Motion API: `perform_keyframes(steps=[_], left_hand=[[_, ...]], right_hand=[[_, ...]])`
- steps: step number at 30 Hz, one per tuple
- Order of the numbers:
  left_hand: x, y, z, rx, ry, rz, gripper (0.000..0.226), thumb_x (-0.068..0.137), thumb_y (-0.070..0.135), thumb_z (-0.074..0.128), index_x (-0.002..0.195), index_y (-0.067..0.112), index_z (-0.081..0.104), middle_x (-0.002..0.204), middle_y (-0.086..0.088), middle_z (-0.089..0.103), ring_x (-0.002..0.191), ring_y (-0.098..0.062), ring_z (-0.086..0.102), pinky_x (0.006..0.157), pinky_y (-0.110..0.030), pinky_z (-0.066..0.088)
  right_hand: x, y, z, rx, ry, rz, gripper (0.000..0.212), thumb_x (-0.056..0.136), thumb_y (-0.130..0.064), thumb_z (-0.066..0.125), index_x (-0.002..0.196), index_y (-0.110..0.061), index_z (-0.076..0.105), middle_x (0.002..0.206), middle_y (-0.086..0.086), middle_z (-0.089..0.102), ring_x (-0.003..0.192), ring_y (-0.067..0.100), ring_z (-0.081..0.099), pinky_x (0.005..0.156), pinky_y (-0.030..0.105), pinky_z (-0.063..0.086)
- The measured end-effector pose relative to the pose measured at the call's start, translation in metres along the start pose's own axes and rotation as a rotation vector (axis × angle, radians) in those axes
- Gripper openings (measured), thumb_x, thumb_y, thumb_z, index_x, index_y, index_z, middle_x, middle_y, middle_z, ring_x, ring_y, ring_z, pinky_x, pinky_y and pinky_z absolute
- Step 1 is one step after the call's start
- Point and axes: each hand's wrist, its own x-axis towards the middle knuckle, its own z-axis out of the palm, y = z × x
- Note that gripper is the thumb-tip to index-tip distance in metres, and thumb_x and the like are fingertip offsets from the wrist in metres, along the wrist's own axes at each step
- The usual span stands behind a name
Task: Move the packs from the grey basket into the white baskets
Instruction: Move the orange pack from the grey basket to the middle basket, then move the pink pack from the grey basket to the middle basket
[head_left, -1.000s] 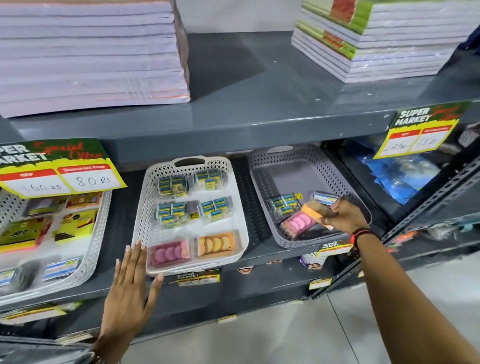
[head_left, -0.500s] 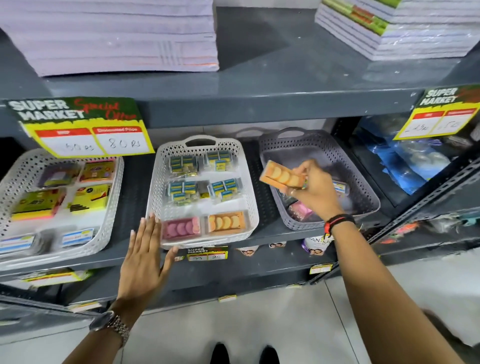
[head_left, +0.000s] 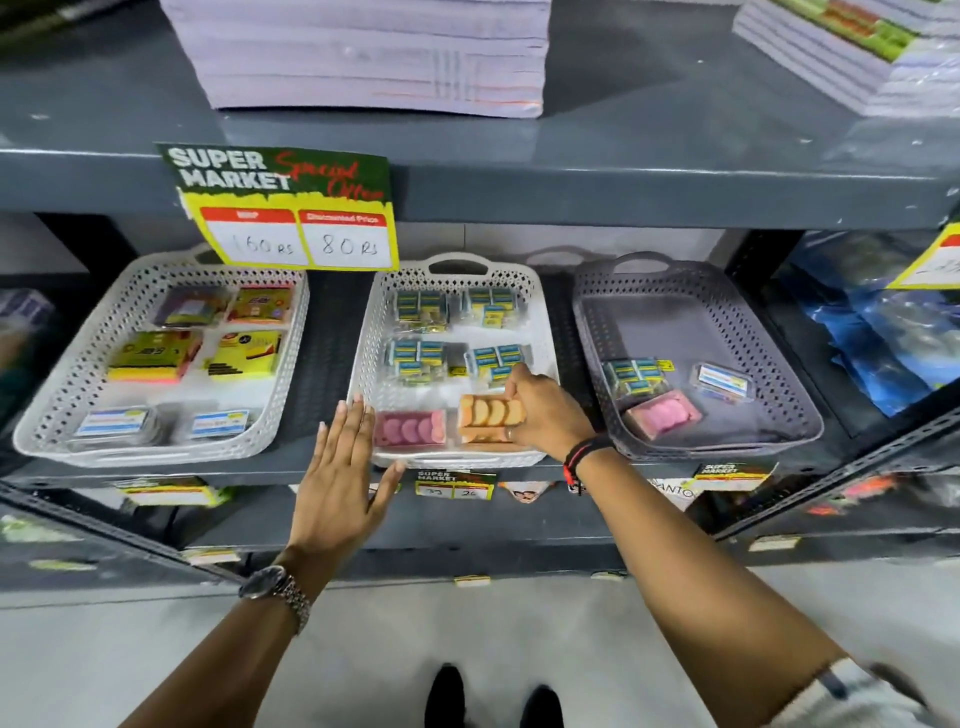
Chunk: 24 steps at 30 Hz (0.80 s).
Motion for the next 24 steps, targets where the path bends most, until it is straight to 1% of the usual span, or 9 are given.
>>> perform_keyframes(steps=[5,11,13,15,16,18,20,23,24], left_hand=[[-0.001,0.002,-0.001,-0.019,0.003,-0.008,0.077,0.093,0.055,0.026,0.151,0.005,0.013,0.160,-0.010,0.010,0.149,-0.021,0.003,0.122,-0.042,0.007],[-0.001,0.001,0.000,-0.023,-0.002,-0.010,0.078,0.093,0.056,0.025,0.151,0.005,0.013,0.160,-0.010,0.009,0.149,-0.021,0.003,0.122,-0.043,0.007],[0.000,0.000,0.001,-0.008,-0.001,-0.006,0.077,0.093,0.056,0.026,0.151,0.006,0.013,0.161,-0.010,0.009,0.149,-0.020,0.002,0.122,-0.042,0.007],[0.000,-0.001,0.001,-0.005,-0.002,-0.001,0.077,0.093,0.055,0.027,0.151,0.007,0.012,0.161,-0.009,0.008,0.149,-0.018,0.000,0.122,-0.041,0.005],[0.000,0.000,0.001,-0.009,-0.003,0.002,0.077,0.093,0.055,0.027,0.151,0.007,0.012,0.161,-0.009,0.007,0.149,-0.018,0.000,0.122,-0.041,0.005],[-0.001,0.001,0.000,-0.016,-0.006,0.003,0.077,0.093,0.055,0.027,0.151,0.006,0.011,0.161,-0.009,0.006,0.149,-0.018,-0.001,0.122,-0.040,0.004],[-0.002,0.002,-0.001,-0.021,-0.009,0.005,0.078,0.092,0.056,0.027,0.151,0.006,0.012,0.161,-0.009,0.006,0.149,-0.019,-0.001,0.122,-0.040,0.004],[0.000,0.004,-0.004,-0.032,-0.016,0.012,0.079,0.092,0.056,0.027,0.151,0.006,0.013,0.160,-0.010,0.006,0.149,-0.020,-0.002,0.122,-0.039,0.002],[0.000,0.004,-0.005,-0.034,-0.018,0.014,0.079,0.092,0.057,0.027,0.151,0.006,0.013,0.160,-0.010,0.006,0.149,-0.021,-0.002,0.121,-0.039,0.002]], right_hand=[[0.001,0.000,0.003,-0.038,-0.030,-0.003,0.049,0.073,-0.012,0.076,0.110,-0.007,0.045,0.110,0.015,0.065,0.103,0.032,0.063,0.075,0.036,0.051],[0.002,0.000,-0.003,-0.057,-0.092,-0.016,0.059,0.073,-0.010,0.077,0.122,-0.005,0.044,0.120,0.015,0.062,0.111,0.032,0.060,0.086,0.038,0.052],[0.002,0.008,-0.016,0.007,-0.049,-0.007,0.054,0.076,-0.013,0.077,0.121,-0.010,0.048,0.125,0.013,0.061,0.111,0.030,0.060,0.092,0.038,0.051],[0.004,0.024,-0.034,0.058,0.074,0.026,0.042,0.083,-0.011,0.069,0.121,-0.014,0.053,0.126,0.011,0.062,0.114,0.027,0.060,0.099,0.039,0.049],[0.004,0.037,-0.044,0.075,0.131,0.052,0.037,0.085,-0.004,0.064,0.120,-0.013,0.056,0.125,0.010,0.064,0.114,0.026,0.061,0.101,0.038,0.048],[0.002,0.066,-0.061,0.097,0.160,0.108,0.042,0.081,0.014,0.053,0.114,-0.012,0.062,0.120,0.010,0.066,0.112,0.024,0.062,0.102,0.038,0.049],[-0.003,0.096,-0.071,0.020,0.078,0.160,0.048,0.076,0.020,0.049,0.108,-0.012,0.064,0.118,0.010,0.067,0.110,0.025,0.062,0.101,0.040,0.049],[-0.010,0.132,-0.068,-0.146,-0.141,0.222,0.044,0.076,0.015,0.056,0.111,-0.011,0.063,0.123,0.012,0.063,0.113,0.027,0.059,0.098,0.036,0.048],[-0.013,0.141,-0.065,-0.170,-0.185,0.234,0.042,0.078,0.012,0.060,0.113,-0.011,0.063,0.123,0.012,0.062,0.112,0.028,0.058,0.095,0.035,0.047]])
